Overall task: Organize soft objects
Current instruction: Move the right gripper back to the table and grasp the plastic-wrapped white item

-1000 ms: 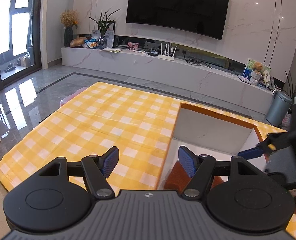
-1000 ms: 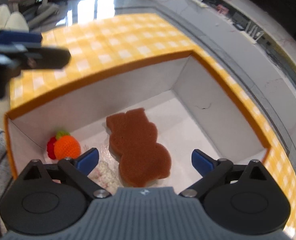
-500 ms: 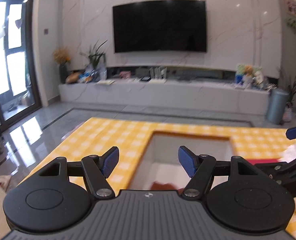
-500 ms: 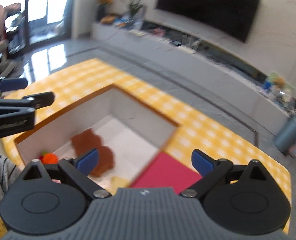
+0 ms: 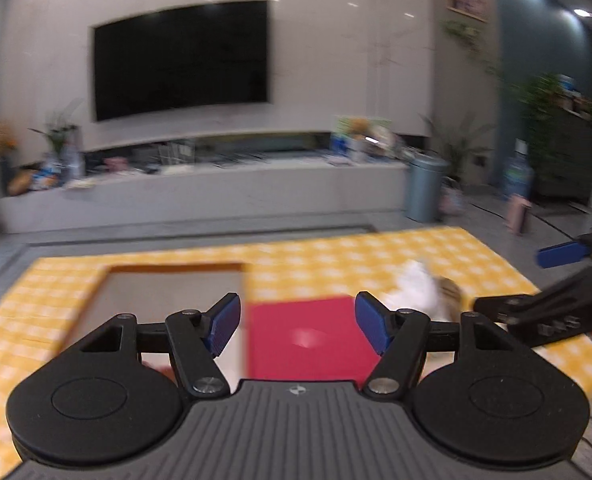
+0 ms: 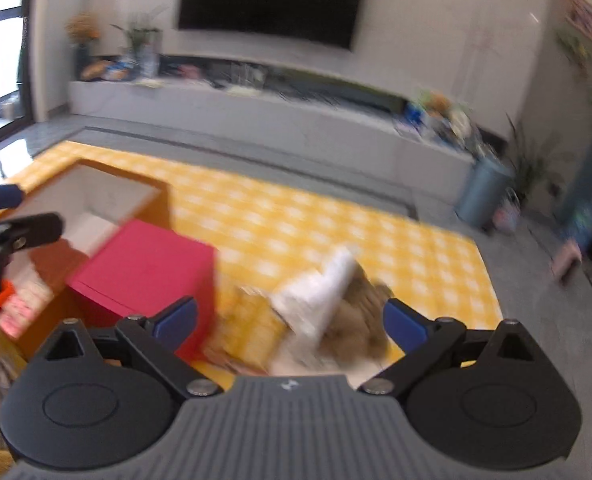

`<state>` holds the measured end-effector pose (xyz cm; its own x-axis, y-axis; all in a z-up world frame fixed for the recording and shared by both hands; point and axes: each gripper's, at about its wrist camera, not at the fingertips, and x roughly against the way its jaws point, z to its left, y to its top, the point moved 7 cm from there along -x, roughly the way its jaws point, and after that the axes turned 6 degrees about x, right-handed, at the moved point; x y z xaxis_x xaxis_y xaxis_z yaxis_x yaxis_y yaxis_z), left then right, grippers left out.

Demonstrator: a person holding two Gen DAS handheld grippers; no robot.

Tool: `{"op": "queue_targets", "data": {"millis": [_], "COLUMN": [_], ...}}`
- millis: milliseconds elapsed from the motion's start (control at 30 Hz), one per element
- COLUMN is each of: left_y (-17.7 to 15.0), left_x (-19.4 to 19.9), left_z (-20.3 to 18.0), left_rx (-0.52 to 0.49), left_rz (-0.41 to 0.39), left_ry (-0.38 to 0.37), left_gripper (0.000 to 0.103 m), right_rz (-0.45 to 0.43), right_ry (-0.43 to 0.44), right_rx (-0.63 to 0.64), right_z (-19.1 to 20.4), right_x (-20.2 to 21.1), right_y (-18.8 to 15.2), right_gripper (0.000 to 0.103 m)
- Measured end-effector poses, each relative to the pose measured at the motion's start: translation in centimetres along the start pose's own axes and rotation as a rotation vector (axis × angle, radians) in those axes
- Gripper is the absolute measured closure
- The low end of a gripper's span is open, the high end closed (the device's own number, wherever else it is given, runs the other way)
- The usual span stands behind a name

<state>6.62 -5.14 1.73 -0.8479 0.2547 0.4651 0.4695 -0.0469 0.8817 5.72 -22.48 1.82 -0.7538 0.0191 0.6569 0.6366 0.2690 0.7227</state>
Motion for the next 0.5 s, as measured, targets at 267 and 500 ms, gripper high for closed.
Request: {"op": "queue_targets", "data": {"millis": [267,500], "left_y": [-4.5,-7.2], "left_x": [-3.2,-4.7], "left_z": [-4.5,-6.6], "left_rx": [-0.092,-0.162], "left_rz": [0.155,0.239], "left_ry": [-0.147,-0.189], "left_gripper": [0.025,0.025], "right_rz": [0.229,0.284], "right_ry": [-0.199,-0.277], "right_rx": [-0.218,-0.393], "right_z": [-6.3,-9.9], "right_x": [-5.9,-9.7], "right_y": [-7.8,-11.0], "right_gripper": [0.006,0.006]}}
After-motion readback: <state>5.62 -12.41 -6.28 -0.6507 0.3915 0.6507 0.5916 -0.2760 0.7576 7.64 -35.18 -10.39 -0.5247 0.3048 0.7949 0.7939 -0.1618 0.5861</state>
